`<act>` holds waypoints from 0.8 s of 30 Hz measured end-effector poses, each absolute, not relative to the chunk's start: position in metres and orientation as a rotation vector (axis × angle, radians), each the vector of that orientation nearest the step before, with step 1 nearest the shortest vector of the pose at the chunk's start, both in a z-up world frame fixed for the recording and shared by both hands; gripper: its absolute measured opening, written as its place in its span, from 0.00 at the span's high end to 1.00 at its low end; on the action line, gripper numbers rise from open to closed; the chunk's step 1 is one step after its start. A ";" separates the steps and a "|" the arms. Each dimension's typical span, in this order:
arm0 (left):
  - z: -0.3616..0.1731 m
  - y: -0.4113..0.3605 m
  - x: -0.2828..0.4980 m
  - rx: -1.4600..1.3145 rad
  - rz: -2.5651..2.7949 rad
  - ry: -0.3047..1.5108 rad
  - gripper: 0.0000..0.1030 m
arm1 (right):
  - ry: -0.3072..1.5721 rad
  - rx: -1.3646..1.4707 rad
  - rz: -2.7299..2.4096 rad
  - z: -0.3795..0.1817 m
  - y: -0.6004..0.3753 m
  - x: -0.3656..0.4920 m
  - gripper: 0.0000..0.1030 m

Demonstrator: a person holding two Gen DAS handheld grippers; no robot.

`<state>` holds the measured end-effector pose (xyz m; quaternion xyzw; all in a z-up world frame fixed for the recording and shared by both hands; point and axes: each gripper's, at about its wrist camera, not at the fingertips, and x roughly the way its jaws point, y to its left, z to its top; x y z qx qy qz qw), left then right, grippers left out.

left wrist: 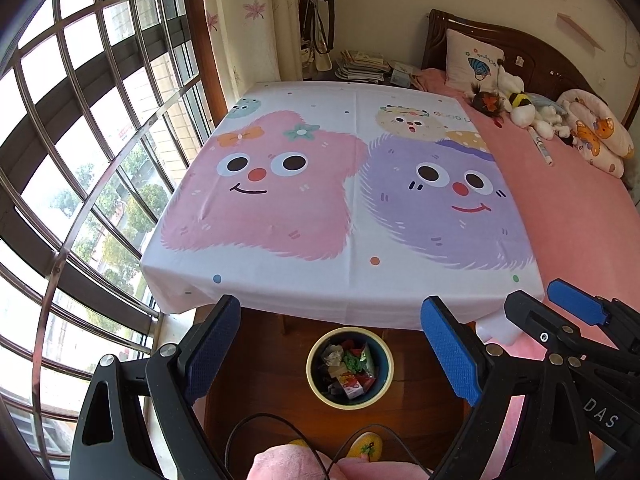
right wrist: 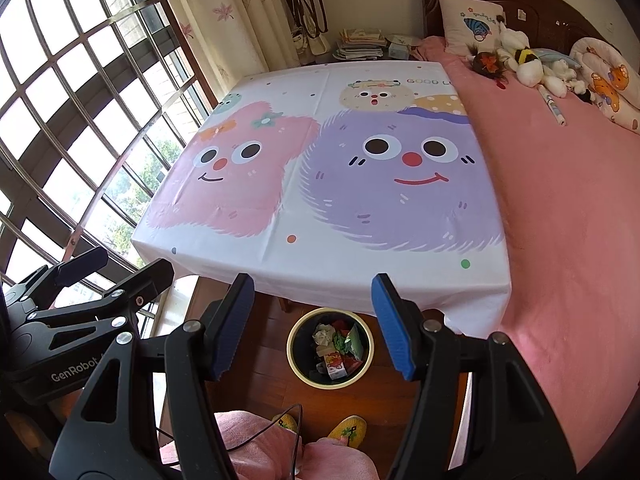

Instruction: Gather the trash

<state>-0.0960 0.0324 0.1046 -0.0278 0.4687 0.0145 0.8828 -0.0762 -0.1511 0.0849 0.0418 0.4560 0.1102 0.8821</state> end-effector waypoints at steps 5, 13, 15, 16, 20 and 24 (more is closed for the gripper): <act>0.099 0.034 -0.082 -0.057 0.020 1.008 0.10 | 0.961 0.093 0.235 0.081 -0.153 -0.069 0.43; 0.068 0.078 -0.034 -0.126 0.057 1.119 0.10 | 0.994 0.107 0.245 0.069 -0.144 -0.045 0.43; 0.058 0.096 -0.013 -0.127 0.072 1.138 0.10 | 0.995 0.110 0.236 0.067 -0.141 -0.035 0.43; 0.053 0.105 -0.001 -0.123 0.077 1.143 0.10 | 0.998 0.111 0.230 0.066 -0.140 -0.031 0.43; 0.030 0.150 0.063 -0.083 0.096 1.148 0.10 | 1.023 0.109 0.179 0.059 -0.131 -0.003 0.43; 0.004 0.198 0.135 -0.109 0.099 1.131 0.10 | 1.020 0.141 0.095 0.065 -0.124 0.028 0.43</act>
